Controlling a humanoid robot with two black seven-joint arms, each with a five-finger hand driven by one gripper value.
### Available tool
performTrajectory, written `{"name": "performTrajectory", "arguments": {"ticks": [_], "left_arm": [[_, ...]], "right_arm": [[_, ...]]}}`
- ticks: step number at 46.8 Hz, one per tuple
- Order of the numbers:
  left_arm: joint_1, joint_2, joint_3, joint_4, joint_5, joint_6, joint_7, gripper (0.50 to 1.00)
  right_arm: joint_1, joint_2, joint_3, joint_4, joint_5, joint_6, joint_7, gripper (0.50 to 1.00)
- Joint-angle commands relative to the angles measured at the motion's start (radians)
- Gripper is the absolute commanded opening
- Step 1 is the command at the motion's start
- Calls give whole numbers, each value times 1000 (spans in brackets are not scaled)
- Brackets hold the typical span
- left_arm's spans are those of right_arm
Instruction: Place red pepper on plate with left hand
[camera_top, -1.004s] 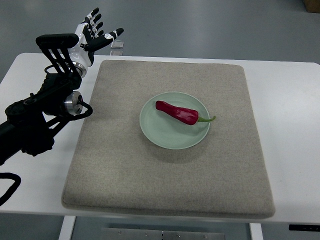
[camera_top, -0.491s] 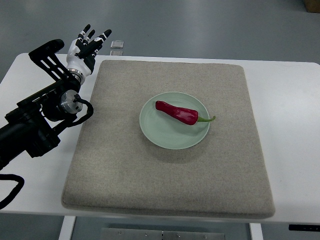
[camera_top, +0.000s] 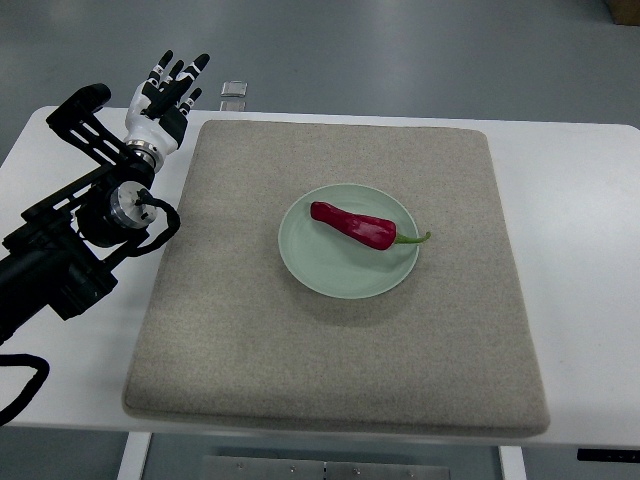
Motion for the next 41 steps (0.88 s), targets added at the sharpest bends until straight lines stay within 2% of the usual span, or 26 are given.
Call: {"name": "performTrajectory", "arguments": {"ticks": [1,41], "left_arm": [[-1,2,0,7,0,-2,0,1000],[-1,6,0,23,11,-7,-1,1000]], "right_arm": [[3,0,3,12,0,7,0,928],[3,0,-1,13,-12,7,0,928]]}}
